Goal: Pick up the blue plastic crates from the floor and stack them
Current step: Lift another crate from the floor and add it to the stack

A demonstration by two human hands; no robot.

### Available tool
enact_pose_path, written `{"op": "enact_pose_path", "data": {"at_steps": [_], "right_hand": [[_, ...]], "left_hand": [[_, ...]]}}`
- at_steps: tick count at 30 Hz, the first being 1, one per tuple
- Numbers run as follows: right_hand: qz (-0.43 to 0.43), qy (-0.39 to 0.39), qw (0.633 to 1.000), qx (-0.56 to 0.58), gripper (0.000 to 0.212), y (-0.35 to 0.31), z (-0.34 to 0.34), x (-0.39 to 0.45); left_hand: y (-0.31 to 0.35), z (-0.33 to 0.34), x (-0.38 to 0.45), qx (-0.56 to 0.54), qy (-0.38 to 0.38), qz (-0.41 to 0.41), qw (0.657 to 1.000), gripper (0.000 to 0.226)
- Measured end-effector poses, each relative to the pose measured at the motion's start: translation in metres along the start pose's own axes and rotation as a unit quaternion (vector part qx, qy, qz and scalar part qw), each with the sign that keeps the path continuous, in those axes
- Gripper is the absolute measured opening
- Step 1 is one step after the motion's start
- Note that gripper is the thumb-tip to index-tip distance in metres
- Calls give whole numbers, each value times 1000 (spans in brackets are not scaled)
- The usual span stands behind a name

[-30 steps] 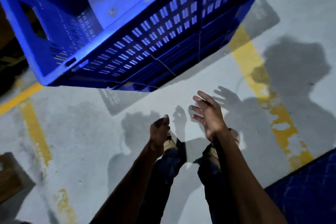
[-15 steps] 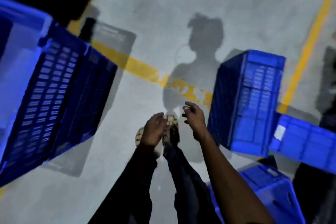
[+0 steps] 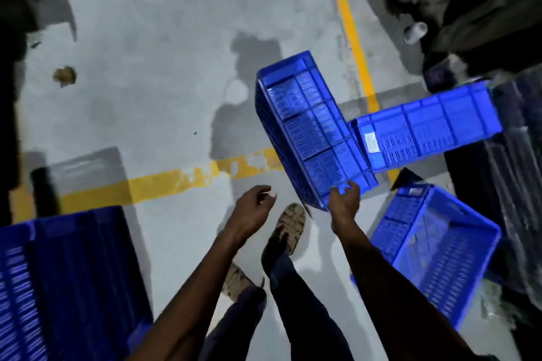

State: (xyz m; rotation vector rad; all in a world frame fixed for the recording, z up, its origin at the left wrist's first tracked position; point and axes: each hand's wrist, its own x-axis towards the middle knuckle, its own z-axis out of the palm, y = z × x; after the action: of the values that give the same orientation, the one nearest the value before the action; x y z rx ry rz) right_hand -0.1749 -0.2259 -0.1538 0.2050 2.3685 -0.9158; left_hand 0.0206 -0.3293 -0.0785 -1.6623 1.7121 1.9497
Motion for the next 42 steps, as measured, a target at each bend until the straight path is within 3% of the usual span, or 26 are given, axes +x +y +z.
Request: {"op": "enact_pose_path", "data": {"at_steps": [6,10,16,19,22,24,26,28,32,36,37,39,42], "right_hand": [[30,62,996,57,71,35,-29,79],[35,1,996,87,80,52,-47,118],[33,-73,992,94,67,59,-61,159],[-25,-73,997,13,78,65,-60,165],[-26,-125,992,21,88,66,-56,166],[-15,-159,987,16,91,68,-54,169],[2,-206,979,10,75,69,-56,168],[-1,-250,968,-13,54,71,-54,165],[-74,-237,964,-99,45,68,-41,133],[-150,-177,957,-172,22,66,-30,80],[-159,-157,959,-173,21,62,-29,66],[-156,-121,969,-145,23,52,-29,40],[-197,-95,970,-103,28,34,-33,4]], "left_hand": [[27,59,90,104,0,39,994,39],[50,99,135,145,22,69,987,45],[90,149,180,268,-3,154,951,56],[96,165,201,300,-15,162,940,71],[98,171,215,335,-5,176,926,84],[99,171,223,399,-11,185,898,89],[97,170,226,488,-29,195,850,95],[92,170,227,572,-49,222,788,102],[88,163,220,697,-87,278,655,114],[89,150,198,800,-133,274,517,84],[89,142,193,814,-134,267,498,72],[90,121,183,808,-131,263,511,49],[91,82,164,758,-121,282,575,23]]}}
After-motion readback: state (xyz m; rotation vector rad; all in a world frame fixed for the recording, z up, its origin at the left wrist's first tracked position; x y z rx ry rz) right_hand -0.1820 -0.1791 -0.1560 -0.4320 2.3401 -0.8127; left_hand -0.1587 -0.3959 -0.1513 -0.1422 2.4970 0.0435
